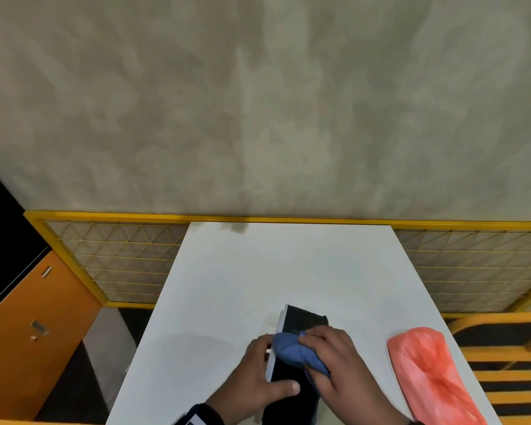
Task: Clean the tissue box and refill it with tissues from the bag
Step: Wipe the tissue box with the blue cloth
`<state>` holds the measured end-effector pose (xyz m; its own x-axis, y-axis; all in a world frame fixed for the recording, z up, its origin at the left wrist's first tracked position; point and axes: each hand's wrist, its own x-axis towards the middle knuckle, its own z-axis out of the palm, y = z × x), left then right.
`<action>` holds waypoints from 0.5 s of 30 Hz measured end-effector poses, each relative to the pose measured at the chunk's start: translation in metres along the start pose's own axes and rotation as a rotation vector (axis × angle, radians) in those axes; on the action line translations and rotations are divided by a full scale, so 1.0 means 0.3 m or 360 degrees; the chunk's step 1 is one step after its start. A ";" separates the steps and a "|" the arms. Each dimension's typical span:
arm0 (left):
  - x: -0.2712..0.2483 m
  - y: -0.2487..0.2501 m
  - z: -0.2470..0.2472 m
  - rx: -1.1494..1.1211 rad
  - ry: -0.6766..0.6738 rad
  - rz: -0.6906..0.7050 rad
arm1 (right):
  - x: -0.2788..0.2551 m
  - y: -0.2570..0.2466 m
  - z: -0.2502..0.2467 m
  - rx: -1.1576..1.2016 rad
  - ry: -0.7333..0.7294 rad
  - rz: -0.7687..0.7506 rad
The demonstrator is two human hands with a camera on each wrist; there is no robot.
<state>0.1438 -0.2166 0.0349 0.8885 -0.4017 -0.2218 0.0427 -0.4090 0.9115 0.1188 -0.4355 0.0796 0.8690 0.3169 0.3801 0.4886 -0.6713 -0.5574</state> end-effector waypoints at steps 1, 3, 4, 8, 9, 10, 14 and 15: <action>-0.001 0.005 0.003 -0.0027 0.0042 0.0015 | -0.001 -0.010 0.000 -0.0021 -0.0004 -0.0050; -0.002 0.010 0.008 -0.0076 0.0098 0.0025 | 0.003 -0.032 -0.001 -0.0034 -0.0028 -0.0106; -0.005 0.005 0.010 -0.0088 0.0110 0.0035 | 0.004 -0.044 0.002 -0.0031 -0.0043 -0.0106; -0.026 -0.026 -0.002 -0.0115 0.0081 0.0017 | 0.030 -0.082 0.012 0.0013 -0.0111 0.0101; -0.035 -0.027 -0.004 -0.0113 0.0063 0.0037 | 0.038 -0.076 0.020 0.0025 -0.0171 0.0183; -0.042 -0.026 -0.007 -0.0106 0.0046 0.0039 | 0.053 -0.069 0.023 0.0042 -0.0223 0.0262; -0.072 -0.006 -0.013 -0.0186 -0.0031 -0.0020 | 0.124 -0.002 0.039 0.0011 -0.0226 0.0498; -0.073 0.001 -0.012 -0.0177 -0.0039 -0.0028 | 0.142 0.022 0.040 0.0004 -0.0219 0.0560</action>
<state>0.1259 -0.2049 0.0413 0.8759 -0.4156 -0.2453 0.1098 -0.3234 0.9399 0.1600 -0.4183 0.0832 0.9861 0.1544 0.0622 0.1582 -0.7536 -0.6380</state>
